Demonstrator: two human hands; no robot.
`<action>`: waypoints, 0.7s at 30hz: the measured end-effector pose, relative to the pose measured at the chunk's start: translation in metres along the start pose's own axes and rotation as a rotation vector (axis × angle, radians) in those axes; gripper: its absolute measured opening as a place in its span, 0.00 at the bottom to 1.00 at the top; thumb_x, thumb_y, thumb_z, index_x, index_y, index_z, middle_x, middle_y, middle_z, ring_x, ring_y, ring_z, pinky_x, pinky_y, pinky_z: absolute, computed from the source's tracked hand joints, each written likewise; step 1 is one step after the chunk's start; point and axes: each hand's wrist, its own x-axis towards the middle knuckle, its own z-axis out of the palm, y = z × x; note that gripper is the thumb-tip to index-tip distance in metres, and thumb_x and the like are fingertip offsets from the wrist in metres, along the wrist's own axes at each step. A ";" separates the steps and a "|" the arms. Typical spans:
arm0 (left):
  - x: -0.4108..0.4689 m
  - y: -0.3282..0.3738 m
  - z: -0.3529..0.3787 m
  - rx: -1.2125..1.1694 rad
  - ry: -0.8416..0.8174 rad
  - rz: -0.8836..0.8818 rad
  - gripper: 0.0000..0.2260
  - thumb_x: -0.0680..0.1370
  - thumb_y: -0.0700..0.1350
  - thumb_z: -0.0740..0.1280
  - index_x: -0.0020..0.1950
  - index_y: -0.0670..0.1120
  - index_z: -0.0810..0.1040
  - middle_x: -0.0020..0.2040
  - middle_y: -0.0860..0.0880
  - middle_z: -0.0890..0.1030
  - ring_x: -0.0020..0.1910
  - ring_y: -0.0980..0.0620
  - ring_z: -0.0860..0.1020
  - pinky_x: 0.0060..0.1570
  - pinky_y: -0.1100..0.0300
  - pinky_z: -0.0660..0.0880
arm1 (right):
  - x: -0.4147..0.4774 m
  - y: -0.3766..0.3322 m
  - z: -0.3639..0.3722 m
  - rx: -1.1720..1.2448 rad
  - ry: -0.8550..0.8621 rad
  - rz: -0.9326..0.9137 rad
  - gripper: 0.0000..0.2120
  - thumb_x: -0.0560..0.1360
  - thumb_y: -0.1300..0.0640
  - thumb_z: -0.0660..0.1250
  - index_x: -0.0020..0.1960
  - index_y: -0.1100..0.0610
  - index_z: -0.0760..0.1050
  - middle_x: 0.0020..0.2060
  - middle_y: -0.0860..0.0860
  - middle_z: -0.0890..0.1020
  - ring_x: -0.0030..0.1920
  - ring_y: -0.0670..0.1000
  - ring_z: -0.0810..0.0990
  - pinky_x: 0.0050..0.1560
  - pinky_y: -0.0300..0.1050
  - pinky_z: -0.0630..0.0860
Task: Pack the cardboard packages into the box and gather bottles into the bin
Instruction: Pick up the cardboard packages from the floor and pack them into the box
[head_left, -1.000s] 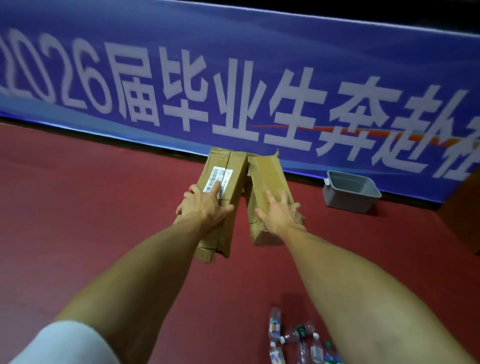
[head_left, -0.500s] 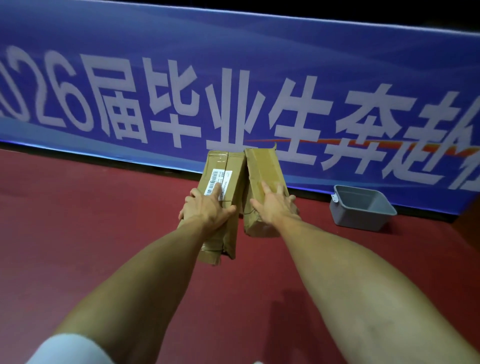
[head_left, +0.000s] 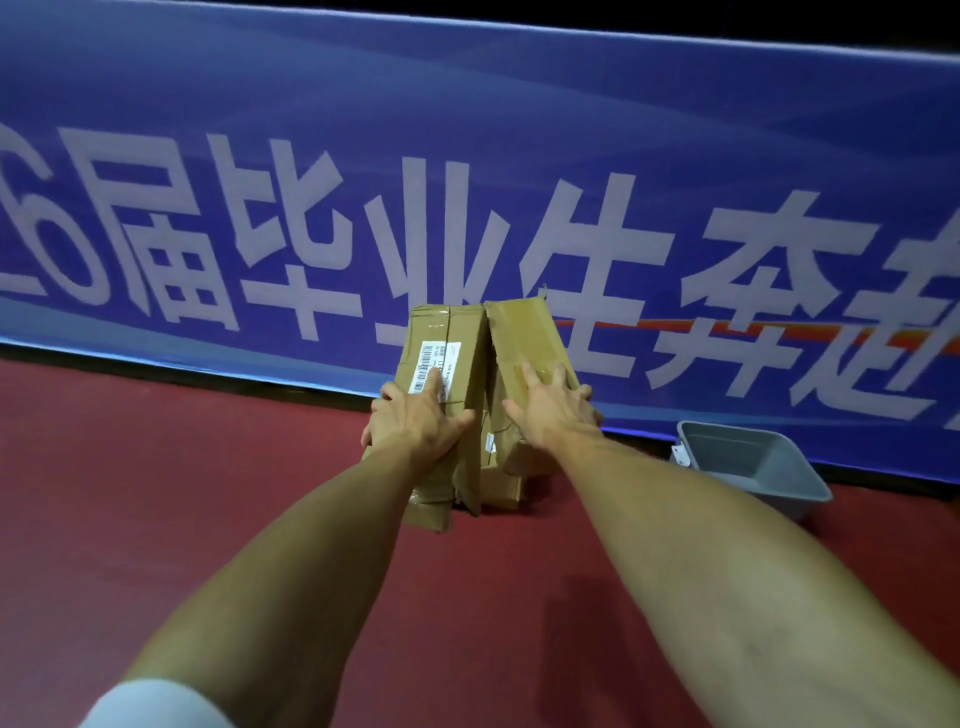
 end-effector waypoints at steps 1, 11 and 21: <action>0.023 0.006 -0.001 -0.009 0.005 0.012 0.32 0.74 0.71 0.59 0.73 0.58 0.58 0.60 0.37 0.67 0.58 0.34 0.72 0.56 0.36 0.75 | 0.021 0.000 -0.003 0.019 0.005 0.003 0.33 0.81 0.38 0.57 0.80 0.40 0.46 0.77 0.55 0.51 0.69 0.67 0.62 0.61 0.66 0.70; 0.273 0.019 0.023 0.028 -0.007 0.096 0.36 0.73 0.74 0.58 0.76 0.59 0.54 0.60 0.38 0.65 0.60 0.35 0.70 0.57 0.36 0.74 | 0.250 -0.019 0.028 0.057 -0.008 0.079 0.33 0.81 0.38 0.58 0.80 0.40 0.46 0.77 0.55 0.52 0.70 0.66 0.61 0.63 0.65 0.70; 0.464 0.048 0.040 0.104 -0.045 0.145 0.34 0.75 0.70 0.60 0.76 0.60 0.56 0.52 0.42 0.61 0.57 0.38 0.71 0.56 0.39 0.75 | 0.428 -0.021 0.058 0.093 -0.089 0.121 0.34 0.81 0.39 0.59 0.80 0.38 0.44 0.77 0.54 0.50 0.70 0.65 0.61 0.63 0.65 0.69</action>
